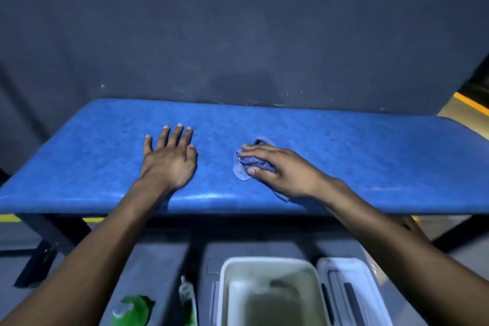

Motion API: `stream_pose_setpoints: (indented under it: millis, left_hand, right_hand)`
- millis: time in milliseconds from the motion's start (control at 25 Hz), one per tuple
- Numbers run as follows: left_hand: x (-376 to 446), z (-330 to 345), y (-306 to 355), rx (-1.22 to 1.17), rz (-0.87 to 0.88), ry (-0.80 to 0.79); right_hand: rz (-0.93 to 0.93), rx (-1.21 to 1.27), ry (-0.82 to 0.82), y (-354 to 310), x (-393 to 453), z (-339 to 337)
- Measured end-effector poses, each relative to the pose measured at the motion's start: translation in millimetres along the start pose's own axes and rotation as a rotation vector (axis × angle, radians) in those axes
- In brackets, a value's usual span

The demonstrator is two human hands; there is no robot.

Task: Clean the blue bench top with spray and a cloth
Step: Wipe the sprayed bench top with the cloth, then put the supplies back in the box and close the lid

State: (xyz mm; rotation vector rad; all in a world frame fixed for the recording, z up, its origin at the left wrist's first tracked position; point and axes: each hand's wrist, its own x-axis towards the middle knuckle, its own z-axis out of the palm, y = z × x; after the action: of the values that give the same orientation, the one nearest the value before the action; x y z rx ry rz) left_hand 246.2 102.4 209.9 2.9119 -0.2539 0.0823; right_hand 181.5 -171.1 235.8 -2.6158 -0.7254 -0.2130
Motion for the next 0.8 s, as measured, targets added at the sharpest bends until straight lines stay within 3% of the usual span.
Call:
stream_pose_setpoints:
  millis: [120, 200, 280, 320, 400, 480, 640, 800]
  left_hand:
    - [-2.5, -19.0, 1.8, -0.098, 0.001, -0.098]
    - [-19.5, -45.1, 1.7, -0.492, 0.068, -0.067]
    - [-61.8, -61.3, 7.2, -0.875, 0.194, 0.120]
    - [-93.2, -61.3, 13.3, -0.934, 0.262, 0.245]
    - [-157.8, -37.3, 22.5, -0.924, 0.372, 0.358]
    - [-198.1, 7.1, 16.6, -0.827, 0.415, 0.264]
    - [-206.2, 88.0, -40.2, -0.404, 0.268, -0.171]
    - [-204.0, 108.9, -81.2, -0.207, 0.095, -0.408]
  right_hand:
    - [0.041, -0.007, 0.031, -19.9, -23.1, -6.8]
    - [0.104, 0.038, 0.100, -38.2, -41.8, -6.9]
    - [0.212, 0.188, 0.203, -66.0, -72.6, 3.7]
    - [0.267, 0.307, 0.263, -80.8, -90.3, 12.0]
    - [0.365, 0.580, 0.375, -104.0, -125.0, 35.0]
    - [0.475, 0.700, 0.398, -112.6, -157.6, 65.8]
    - [0.677, 0.555, 0.151, -80.5, -187.0, 158.1]
    - [0.674, 0.325, -0.138, -36.8, -197.6, 251.1]
